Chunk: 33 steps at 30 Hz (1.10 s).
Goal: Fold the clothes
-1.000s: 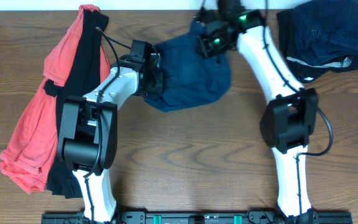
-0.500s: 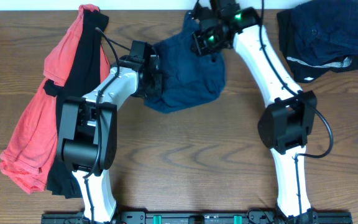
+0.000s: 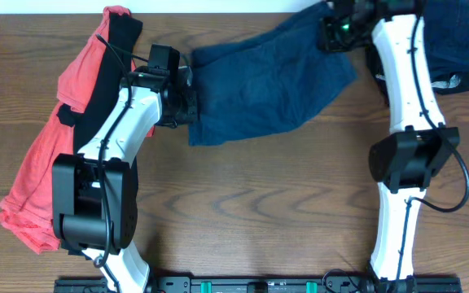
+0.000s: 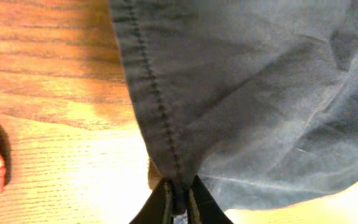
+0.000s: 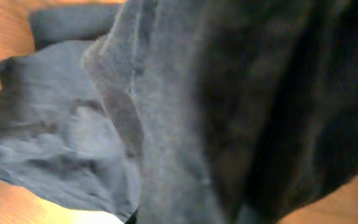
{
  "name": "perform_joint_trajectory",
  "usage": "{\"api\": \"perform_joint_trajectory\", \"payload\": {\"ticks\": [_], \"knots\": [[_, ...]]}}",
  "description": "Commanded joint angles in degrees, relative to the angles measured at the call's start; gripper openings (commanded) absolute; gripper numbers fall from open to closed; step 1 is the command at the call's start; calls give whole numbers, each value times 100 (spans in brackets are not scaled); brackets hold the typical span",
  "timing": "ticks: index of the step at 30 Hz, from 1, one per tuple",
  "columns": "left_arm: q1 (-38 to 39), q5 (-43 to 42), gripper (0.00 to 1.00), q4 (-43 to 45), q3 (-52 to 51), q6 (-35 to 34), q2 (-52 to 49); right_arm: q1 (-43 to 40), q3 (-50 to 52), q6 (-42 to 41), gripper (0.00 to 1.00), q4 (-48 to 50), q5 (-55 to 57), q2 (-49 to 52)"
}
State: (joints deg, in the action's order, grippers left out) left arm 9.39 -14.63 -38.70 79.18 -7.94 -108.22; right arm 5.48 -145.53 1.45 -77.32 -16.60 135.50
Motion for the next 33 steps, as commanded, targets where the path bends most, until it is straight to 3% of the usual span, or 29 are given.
{"api": "perform_joint_trajectory", "payload": {"ticks": [1,9,11,14,22,23,29,31,33], "knots": [[-22,7,11,28,105,-195,22,-212,-157,289,1,-140,35,-31],[-22,-249,17,227,103,-223,20,-317,-157,446,1,-352,398,-31],[-20,-249,35,229,98,-223,17,-317,-157,446,1,-348,396,-28],[-22,-249,48,234,98,-223,17,-315,-157,444,1,-343,396,-31],[44,-682,50,883,98,-61,-37,-289,-157,444,1,-343,372,-31],[59,-686,48,999,98,-46,-66,-275,-157,444,1,-341,367,-28],[66,-750,13,1335,98,-48,-487,-116,-157,444,1,-323,367,-28],[66,-748,6,1338,98,-48,-675,-61,-157,444,1,-297,317,-28],[66,-748,6,1344,98,-48,-861,-11,-157,442,1,-245,210,-28]]}}
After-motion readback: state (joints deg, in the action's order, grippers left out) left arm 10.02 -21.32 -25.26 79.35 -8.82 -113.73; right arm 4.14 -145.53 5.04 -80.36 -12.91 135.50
